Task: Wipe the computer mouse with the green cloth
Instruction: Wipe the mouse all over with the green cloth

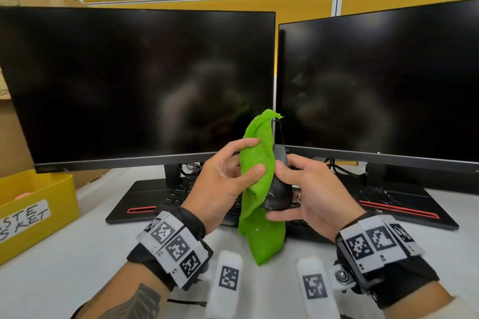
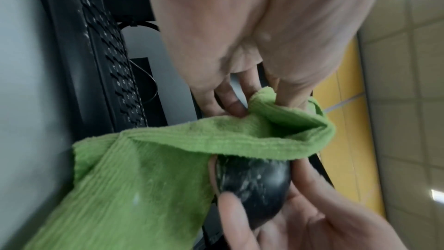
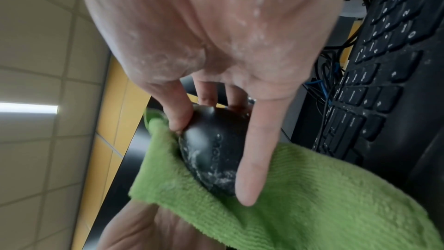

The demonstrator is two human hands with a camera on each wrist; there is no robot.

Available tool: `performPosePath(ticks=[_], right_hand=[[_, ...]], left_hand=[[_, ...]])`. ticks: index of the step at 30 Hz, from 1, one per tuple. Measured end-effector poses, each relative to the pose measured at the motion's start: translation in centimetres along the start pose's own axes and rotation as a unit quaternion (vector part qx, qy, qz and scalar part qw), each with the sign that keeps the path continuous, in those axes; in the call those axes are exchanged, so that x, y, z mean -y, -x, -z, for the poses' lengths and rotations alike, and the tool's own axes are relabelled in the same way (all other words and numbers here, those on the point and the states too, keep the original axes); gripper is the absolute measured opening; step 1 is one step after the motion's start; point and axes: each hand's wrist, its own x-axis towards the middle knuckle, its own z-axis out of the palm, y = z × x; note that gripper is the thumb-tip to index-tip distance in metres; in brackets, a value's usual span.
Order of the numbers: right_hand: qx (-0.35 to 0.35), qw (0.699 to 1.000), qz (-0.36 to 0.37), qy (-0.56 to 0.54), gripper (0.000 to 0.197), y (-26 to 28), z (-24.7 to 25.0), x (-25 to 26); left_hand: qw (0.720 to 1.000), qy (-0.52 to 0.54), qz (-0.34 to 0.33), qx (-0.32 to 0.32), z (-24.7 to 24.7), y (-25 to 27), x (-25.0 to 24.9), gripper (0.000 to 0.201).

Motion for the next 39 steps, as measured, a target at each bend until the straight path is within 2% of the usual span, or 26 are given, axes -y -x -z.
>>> performPosePath(ticks=[4,10,14,19,25,30,36,39], right_hand=[[0.0,1.0,0.003,0.003,0.018,-0.13,-0.08,-0.44],[0.011,1.0,-0.006,-0.004,0.019,-0.08,0.07,-0.35],[0.003,1.0,-0.003,-0.016,0.02,-0.2,0.07,-0.5],[-0.005,1.0,0.0,-0.022,0.021,-0.37,-0.03,-0.77],[0.022,1.0,-0.006,-0.02,0.024,-0.29,-0.14,-0.61],[0.012,0.999,0.0,-0.031,0.024,-0.37,0.02,-0.61],[-0.026,0.997,0.011,-0.077,0.023,-0.4,0.18,-0.39],[-0.046,0.996,0.017,-0.074,0.024,-0.48,0.22,-0.43]], left_hand=[[0.999,-0.028,0.01,-0.031,0.16,0.0,0.25,0.054],[0.998,-0.002,0.012,-0.059,0.56,-0.39,0.45,0.033],[0.999,0.019,0.025,-0.029,0.6,-0.23,0.32,0.043],[0.999,-0.027,0.042,-0.012,0.13,0.05,0.05,0.052],[0.997,-0.009,0.045,-0.063,-0.05,-0.16,-0.2,0.039],[0.997,-0.009,0.04,-0.061,-0.01,-0.22,-0.15,0.033],[0.999,-0.003,0.044,0.008,0.2,-0.06,0.14,0.054],[0.998,-0.042,0.044,0.007,-0.22,0.07,0.6,0.065]])
